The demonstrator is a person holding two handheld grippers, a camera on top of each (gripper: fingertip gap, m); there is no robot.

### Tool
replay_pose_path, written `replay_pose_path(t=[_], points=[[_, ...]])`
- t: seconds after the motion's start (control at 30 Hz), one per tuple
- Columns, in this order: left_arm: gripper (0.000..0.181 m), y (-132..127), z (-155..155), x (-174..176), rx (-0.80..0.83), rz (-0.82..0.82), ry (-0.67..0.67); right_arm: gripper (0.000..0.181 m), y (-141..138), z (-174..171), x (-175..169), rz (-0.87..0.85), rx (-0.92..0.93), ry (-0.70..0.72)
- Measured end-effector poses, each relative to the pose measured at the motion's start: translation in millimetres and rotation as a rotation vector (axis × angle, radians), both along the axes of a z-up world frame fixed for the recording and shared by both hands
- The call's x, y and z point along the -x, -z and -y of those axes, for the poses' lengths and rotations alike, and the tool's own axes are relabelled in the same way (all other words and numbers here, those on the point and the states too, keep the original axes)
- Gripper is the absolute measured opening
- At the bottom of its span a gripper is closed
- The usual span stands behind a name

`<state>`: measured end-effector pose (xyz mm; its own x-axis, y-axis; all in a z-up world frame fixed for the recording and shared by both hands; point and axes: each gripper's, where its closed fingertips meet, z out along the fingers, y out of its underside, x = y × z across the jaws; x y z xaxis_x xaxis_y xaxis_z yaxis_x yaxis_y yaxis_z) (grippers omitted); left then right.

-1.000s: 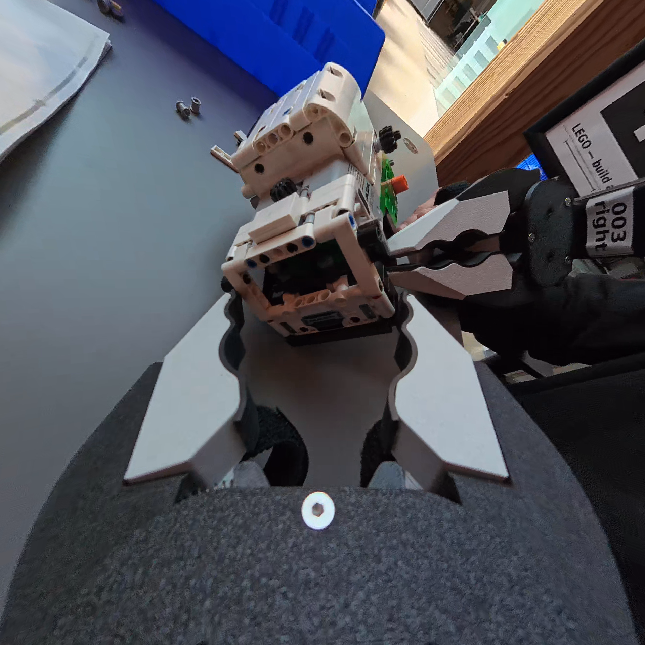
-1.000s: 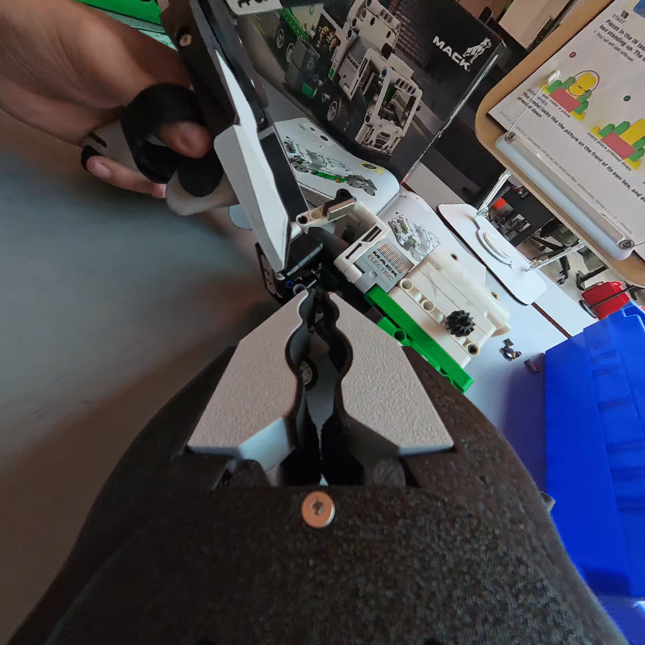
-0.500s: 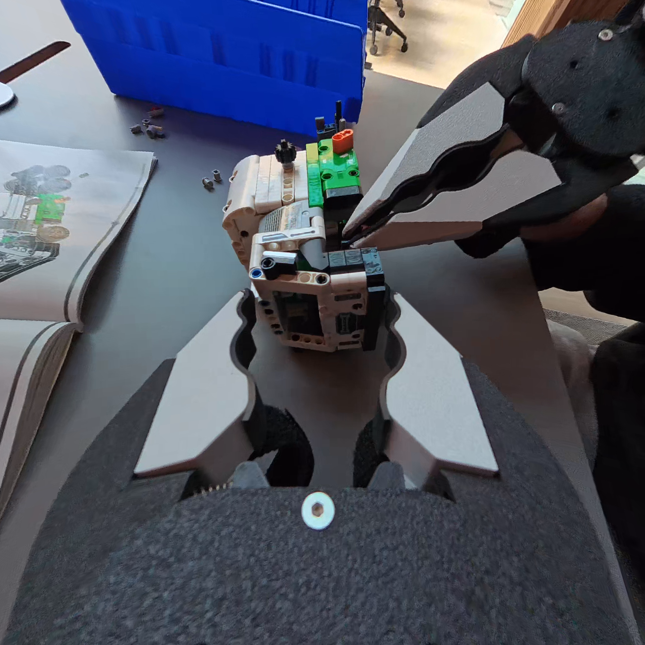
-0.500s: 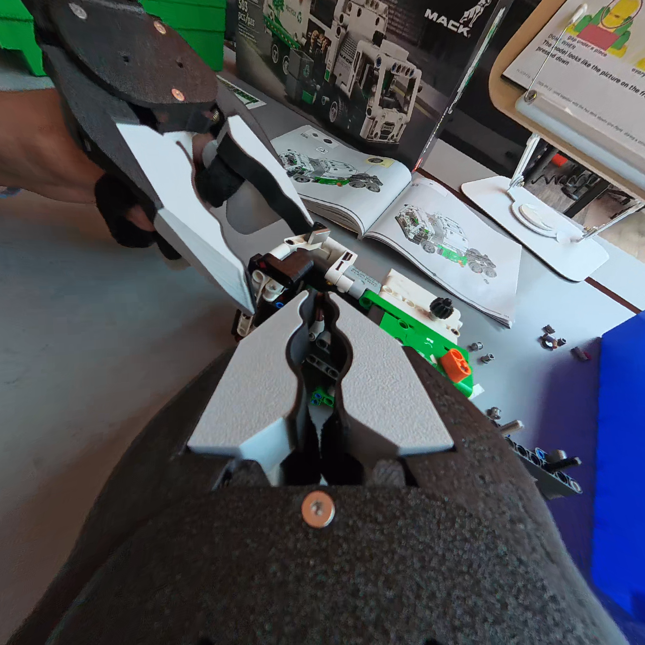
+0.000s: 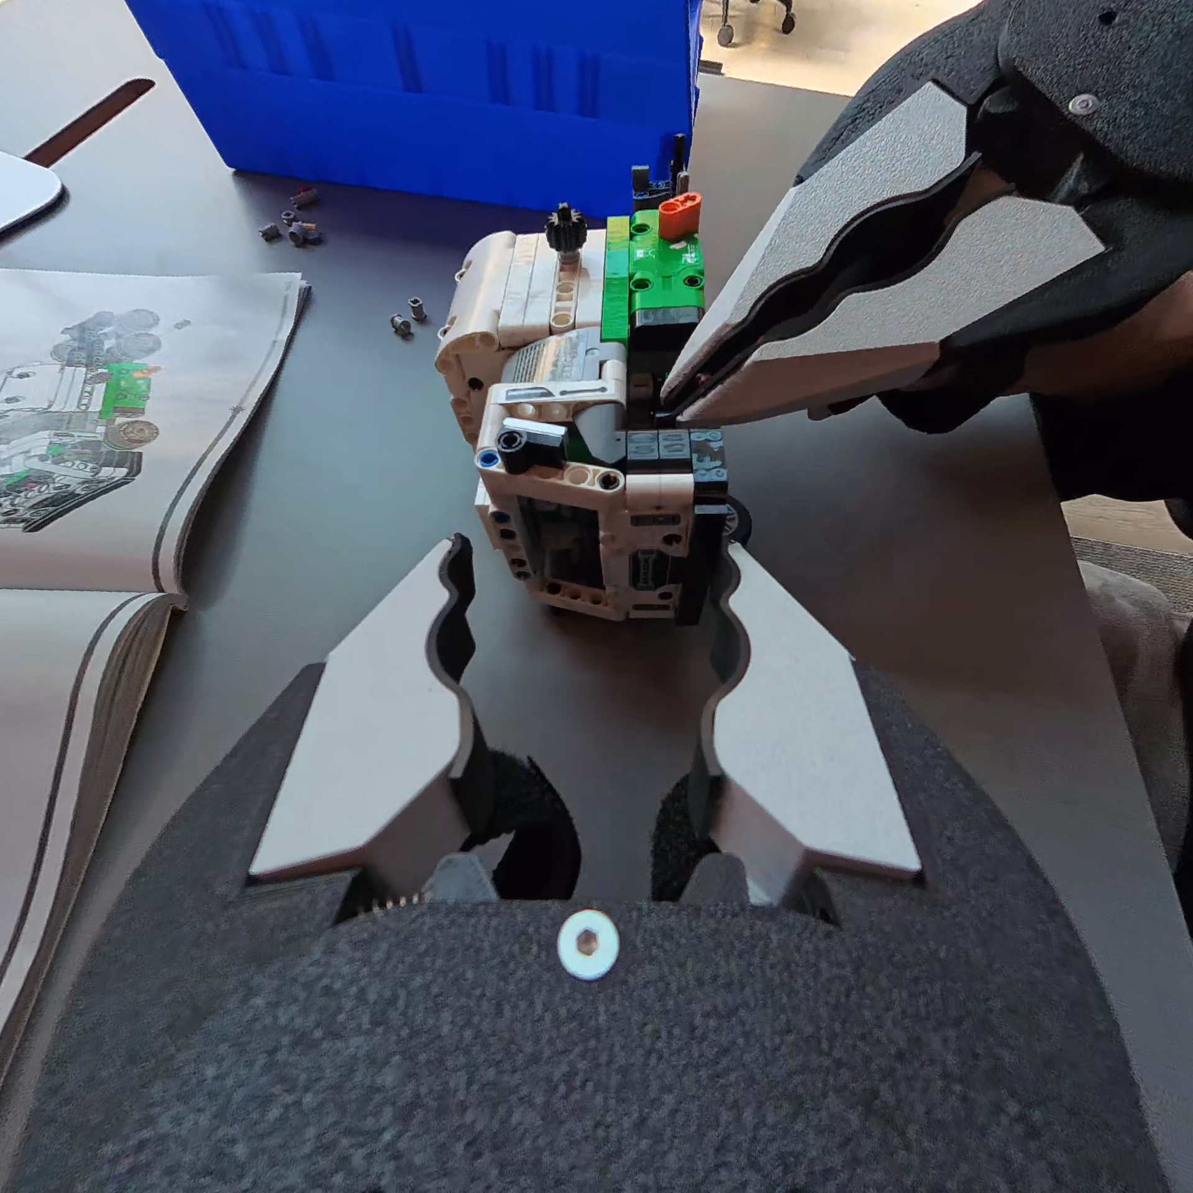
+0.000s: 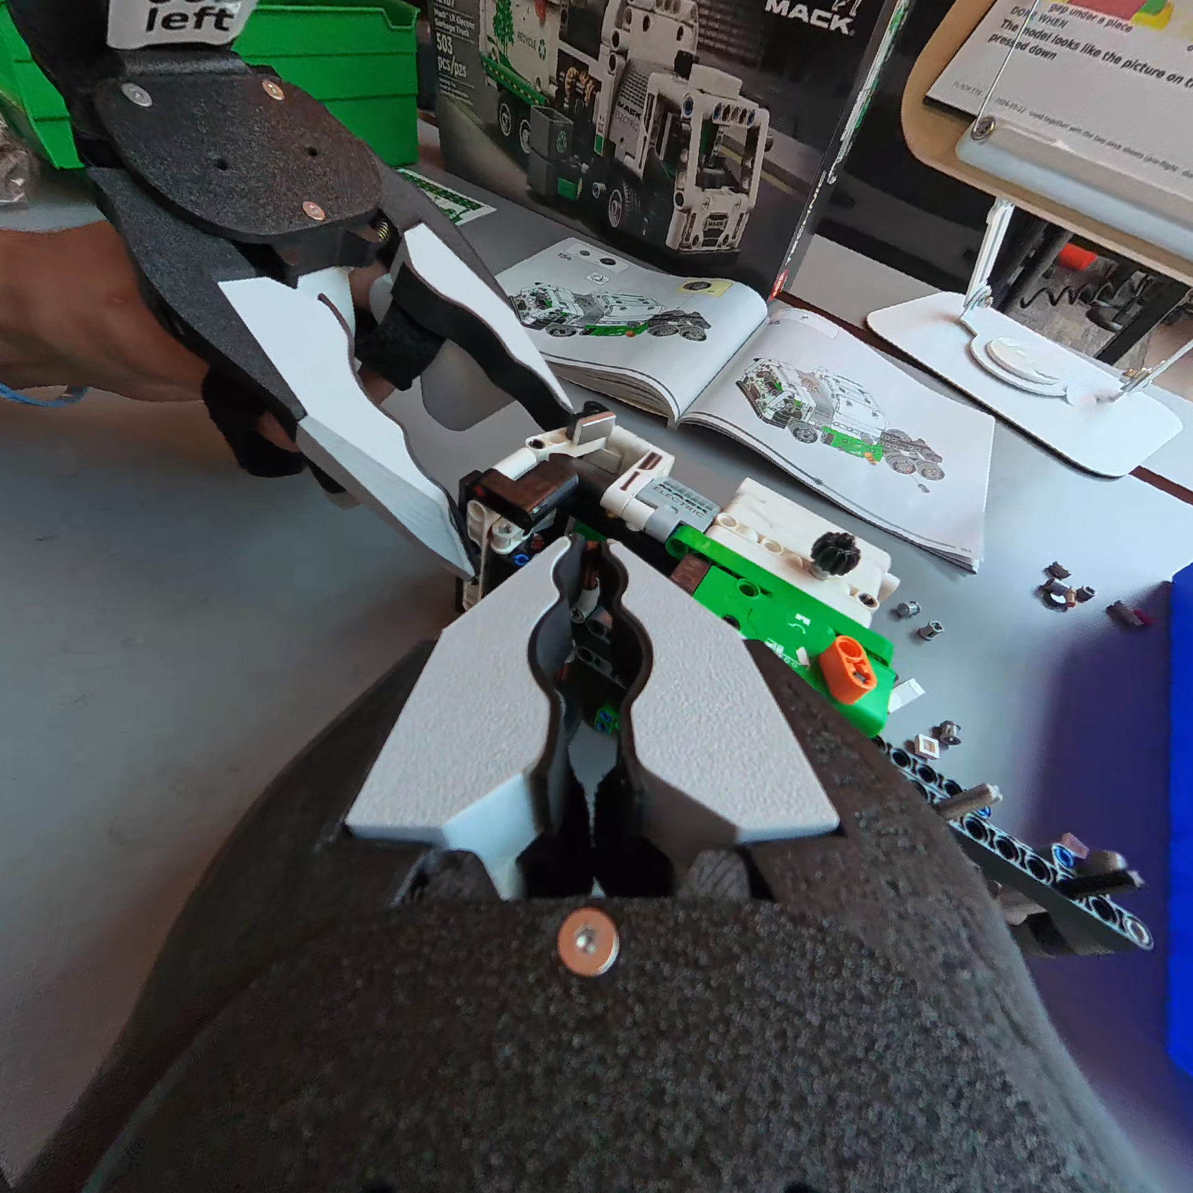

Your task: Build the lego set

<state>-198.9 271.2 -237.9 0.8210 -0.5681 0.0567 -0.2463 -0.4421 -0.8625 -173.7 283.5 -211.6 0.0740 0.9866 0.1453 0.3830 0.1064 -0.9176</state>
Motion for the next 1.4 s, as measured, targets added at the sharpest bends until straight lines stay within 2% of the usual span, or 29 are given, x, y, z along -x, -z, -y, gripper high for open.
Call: replay_pose_path(t=[0.03,0.23,0.5,0.57,0.73,0.83,0.9,0.97,1.4], points=[[0.072,-0.3,-1.0,1.5,-0.008,-0.008,-0.007,0.003,0.0,-0.5,1.4,-0.002,0.002,0.002],[0.064,-2.3,-4.9,10.4,-0.036,-0.014,-0.039,0.003,-2.8,-10.0,8.6,-0.002,0.041,0.051],[0.061,-10.8,14.0,-8.7,-0.037,-0.048,-0.077,0.003,-2.7,-4.8,0.6,0.041,0.066,0.080],[0.064,-2.5,17.5,-13.3,-0.020,-0.073,-0.118,0.003,-2.6,0.4,-0.3,0.043,0.079,0.066],[0.089,1.0,5.5,-8.2,-0.054,-0.105,-0.194,0.003,-2.6,9.3,-2.9,0.031,0.122,0.033],[0.093,-0.4,0.0,-11.4,-0.060,-0.047,-0.146,0.002,-2.7,10.0,-5.9,0.032,0.134,0.024],[0.083,0.6,-0.9,-19.9,-0.051,-0.001,-0.087,0.002,-2.6,10.4,-6.5,0.019,0.145,0.019],[0.081,2.3,-2.4,-25.5,-0.035,0.027,-0.054,0.003,-2.3,10.6,-7.2,0.012,0.151,0.011],[0.078,1.8,-6.7,-23.9,-0.093,-0.074,-0.068,0.003,-0.9,8.8,-9.8,-0.031,0.158,-0.030]])
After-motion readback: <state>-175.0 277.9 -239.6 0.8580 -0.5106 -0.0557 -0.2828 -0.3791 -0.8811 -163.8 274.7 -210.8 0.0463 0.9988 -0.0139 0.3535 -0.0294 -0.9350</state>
